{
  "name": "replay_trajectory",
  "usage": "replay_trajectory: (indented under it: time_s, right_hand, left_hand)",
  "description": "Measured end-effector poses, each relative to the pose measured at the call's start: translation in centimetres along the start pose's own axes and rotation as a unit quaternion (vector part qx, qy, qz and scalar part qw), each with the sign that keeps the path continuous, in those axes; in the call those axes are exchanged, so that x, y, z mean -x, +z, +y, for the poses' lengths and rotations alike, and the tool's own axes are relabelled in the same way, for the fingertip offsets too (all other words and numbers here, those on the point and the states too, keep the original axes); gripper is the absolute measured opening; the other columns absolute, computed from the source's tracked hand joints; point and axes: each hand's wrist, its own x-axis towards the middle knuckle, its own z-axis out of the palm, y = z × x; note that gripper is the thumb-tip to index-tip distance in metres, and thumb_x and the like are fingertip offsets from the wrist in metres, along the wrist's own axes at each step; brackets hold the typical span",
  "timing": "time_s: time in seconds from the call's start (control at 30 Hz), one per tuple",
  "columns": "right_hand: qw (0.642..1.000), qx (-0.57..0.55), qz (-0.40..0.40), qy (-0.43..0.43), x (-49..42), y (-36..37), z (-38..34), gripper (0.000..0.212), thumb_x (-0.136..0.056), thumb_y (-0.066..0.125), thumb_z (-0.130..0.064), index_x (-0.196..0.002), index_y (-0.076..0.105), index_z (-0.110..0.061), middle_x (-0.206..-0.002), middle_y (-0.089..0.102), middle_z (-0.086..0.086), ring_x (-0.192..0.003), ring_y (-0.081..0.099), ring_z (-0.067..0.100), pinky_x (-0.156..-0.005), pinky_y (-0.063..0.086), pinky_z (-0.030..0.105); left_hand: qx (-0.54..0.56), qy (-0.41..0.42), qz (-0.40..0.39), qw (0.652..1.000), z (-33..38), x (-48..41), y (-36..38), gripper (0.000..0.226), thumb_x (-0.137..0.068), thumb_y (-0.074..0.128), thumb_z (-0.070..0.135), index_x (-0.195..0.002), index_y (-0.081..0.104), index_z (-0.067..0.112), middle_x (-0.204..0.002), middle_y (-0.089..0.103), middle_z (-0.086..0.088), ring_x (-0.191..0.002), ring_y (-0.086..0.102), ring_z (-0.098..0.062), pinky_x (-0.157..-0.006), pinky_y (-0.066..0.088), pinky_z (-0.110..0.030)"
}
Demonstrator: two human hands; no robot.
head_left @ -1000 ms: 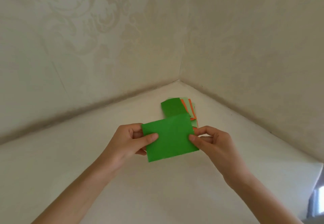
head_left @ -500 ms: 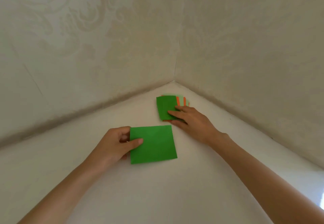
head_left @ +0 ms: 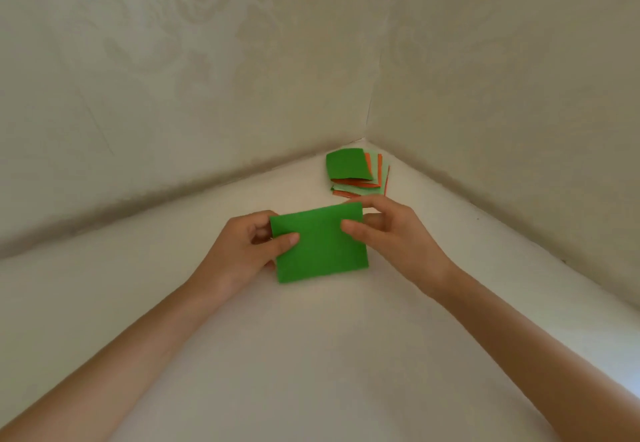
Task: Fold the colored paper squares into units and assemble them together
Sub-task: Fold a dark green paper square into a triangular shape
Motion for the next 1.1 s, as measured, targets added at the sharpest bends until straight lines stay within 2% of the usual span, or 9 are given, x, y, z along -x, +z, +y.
replay_trajectory:
  time_s: [0.1, 0.2, 0.27, 0.33, 0.57, 0.67, 0.73, 0.93, 1.1]
  right_hand:
    - [0.967, 0.144, 0.130, -0.168, 1.5, -0.1, -0.3, 0.011, -0.087, 0.063, -0.005, -0.088, 0.068, -0.015, -0.084, 0.070, -0.013, -0.085, 0.062, 0.004, -0.084, 0.047, 0.020]
    - [0.806, 0.397, 0.134, -0.419, 2.0, -0.9, 1.0, 0.011, -0.088, 0.060, -0.004, -0.089, 0.071, -0.002, -0.095, 0.071, 0.004, -0.095, 0.065, 0.020, -0.085, 0.049, 0.031]
    - [0.757, 0.468, 0.084, -0.447, 2.1, -0.9, 2.5, 0.012, -0.086, 0.060, -0.002, -0.089, 0.072, -0.001, -0.098, 0.071, 0.010, -0.096, 0.067, 0.026, -0.081, 0.051, 0.036]
    - [0.766, 0.482, 0.026, -0.424, 2.1, -0.8, 3.2, 0.017, -0.088, 0.054, -0.005, -0.090, 0.071, -0.003, -0.099, 0.071, 0.009, -0.095, 0.067, 0.026, -0.079, 0.052, 0.037]
    - [0.842, 0.426, -0.096, -0.316, 2.3, -0.3, 3.5, 0.026, -0.092, 0.051, -0.025, -0.100, 0.071, -0.009, -0.094, 0.070, 0.003, -0.083, 0.063, 0.019, -0.072, 0.050, 0.032]
    - [0.915, 0.336, -0.084, -0.208, 2.0, -0.6, 3.2, 0.029, -0.088, 0.056, -0.037, -0.095, 0.071, -0.012, -0.091, 0.066, -0.003, -0.087, 0.054, 0.012, -0.079, 0.043, 0.022]
    - [0.949, 0.289, -0.052, -0.118, 1.8, -0.7, 3.0, 0.020, -0.086, 0.062, -0.039, -0.083, 0.068, -0.021, -0.089, 0.059, -0.011, -0.090, 0.047, 0.008, -0.080, 0.036, 0.012]
    - [0.956, 0.293, 0.012, -0.013, 1.4, 0.2, 2.8, 0.017, -0.084, 0.065, -0.029, -0.070, 0.057, -0.030, -0.089, 0.055, -0.003, -0.091, 0.037, 0.006, -0.078, 0.028, 0.004]
    - [0.942, 0.333, 0.032, 0.018, 0.8, 1.2, 2.6, 0.021, -0.086, 0.064, -0.033, -0.069, 0.057, -0.022, -0.088, 0.052, -0.003, -0.094, 0.038, 0.012, -0.078, 0.031, 0.016]
  left_hand:
    - [-0.119, 0.178, 0.044, 0.976, 0.4, 0.4, -0.2, 0.005, -0.084, 0.068, 0.010, -0.088, 0.068, 0.012, -0.092, 0.068, 0.008, -0.088, 0.063, -0.004, -0.080, 0.047, -0.016]
    - [-0.358, 0.341, 0.065, 0.867, 0.1, 0.3, -1.1, 0.013, -0.083, 0.063, 0.019, -0.093, 0.069, 0.012, -0.107, 0.057, 0.010, -0.095, 0.056, -0.005, -0.086, 0.039, -0.019]
    - [-0.410, 0.298, 0.031, 0.862, -0.8, 0.2, -1.3, 0.020, -0.081, 0.066, 0.017, -0.101, 0.066, 0.017, -0.112, 0.055, 0.010, -0.097, 0.054, -0.007, -0.085, 0.041, -0.027]
    - [-0.373, 0.214, -0.013, 0.903, -1.5, 0.6, -1.1, 0.033, -0.081, 0.069, 0.019, -0.113, 0.062, 0.020, -0.118, 0.052, 0.010, -0.103, 0.053, -0.007, -0.088, 0.044, -0.029]
    - [-0.389, 0.196, -0.079, 0.897, -2.6, 1.4, -0.3, 0.045, -0.083, 0.041, 0.053, -0.104, 0.072, 0.028, -0.117, 0.063, 0.014, -0.106, 0.051, 0.000, -0.086, 0.049, -0.029]
    - [-0.321, 0.144, -0.077, 0.933, -2.8, 1.4, -0.5, 0.041, -0.078, 0.043, 0.063, -0.101, 0.068, 0.040, -0.119, 0.060, 0.023, -0.112, 0.051, 0.005, -0.095, 0.047, -0.030]
    - [-0.285, 0.130, -0.065, 0.947, -2.8, 1.3, -0.4, 0.041, -0.077, 0.045, 0.063, -0.092, 0.068, 0.033, -0.113, 0.062, 0.022, -0.107, 0.054, 0.003, -0.092, 0.047, -0.032]
    - [-0.282, 0.144, -0.054, 0.947, -2.7, 0.9, 0.1, 0.038, -0.084, 0.050, 0.053, -0.081, 0.069, 0.020, -0.097, 0.061, 0.018, -0.094, 0.055, -0.004, -0.081, 0.044, -0.026]
    - [-0.285, 0.101, -0.006, 0.953, -2.4, -0.2, 0.7, 0.028, -0.087, 0.063, 0.034, -0.068, 0.064, 0.014, -0.093, 0.055, 0.011, -0.092, 0.050, -0.011, -0.082, 0.039, -0.031]
